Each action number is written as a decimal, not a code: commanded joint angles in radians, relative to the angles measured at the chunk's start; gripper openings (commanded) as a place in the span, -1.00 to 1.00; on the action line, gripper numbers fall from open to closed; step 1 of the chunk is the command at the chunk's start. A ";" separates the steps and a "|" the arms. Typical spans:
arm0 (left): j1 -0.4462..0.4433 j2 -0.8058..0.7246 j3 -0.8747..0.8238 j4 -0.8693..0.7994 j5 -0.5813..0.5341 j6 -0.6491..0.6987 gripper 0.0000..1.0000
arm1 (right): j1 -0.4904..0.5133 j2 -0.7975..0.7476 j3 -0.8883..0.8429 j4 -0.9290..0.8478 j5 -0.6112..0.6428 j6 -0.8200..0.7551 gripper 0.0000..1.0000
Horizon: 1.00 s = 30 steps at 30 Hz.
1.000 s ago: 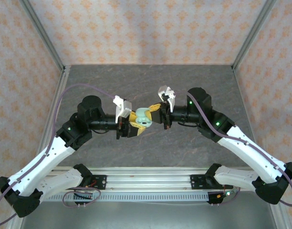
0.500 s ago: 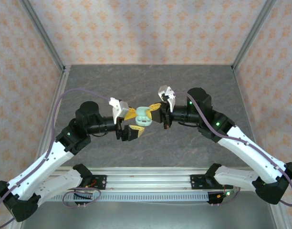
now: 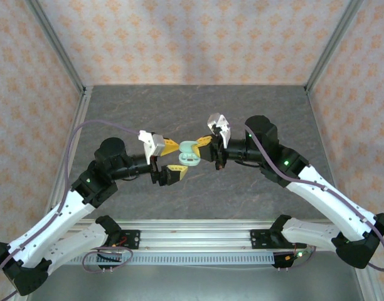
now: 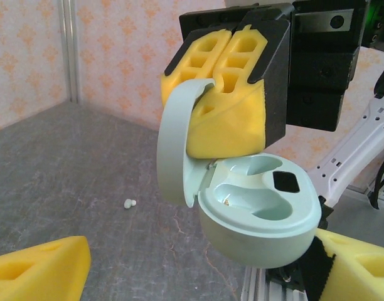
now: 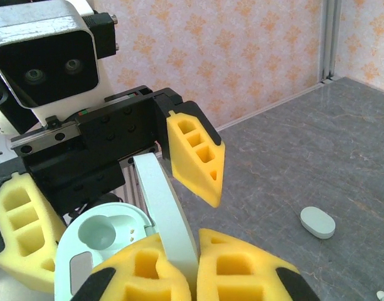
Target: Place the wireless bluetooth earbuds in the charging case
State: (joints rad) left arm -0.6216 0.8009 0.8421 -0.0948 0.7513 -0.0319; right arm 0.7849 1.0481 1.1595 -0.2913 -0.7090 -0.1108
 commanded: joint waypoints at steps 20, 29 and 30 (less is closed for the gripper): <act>-0.021 0.083 0.014 0.146 0.108 -0.075 0.58 | 0.013 -0.030 -0.003 0.004 0.061 -0.102 -0.92; -0.025 0.087 0.020 0.171 0.123 -0.086 0.51 | 0.014 -0.031 -0.018 0.003 0.072 -0.123 -0.90; -0.026 0.090 0.021 0.170 0.127 -0.087 0.49 | 0.014 -0.030 -0.018 0.004 0.073 -0.125 -0.90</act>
State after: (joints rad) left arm -0.6415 0.8886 0.8394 0.0227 0.8417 -0.1078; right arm 0.7914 1.0401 1.1477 -0.3145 -0.6495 -0.2111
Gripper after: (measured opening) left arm 0.752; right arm 0.076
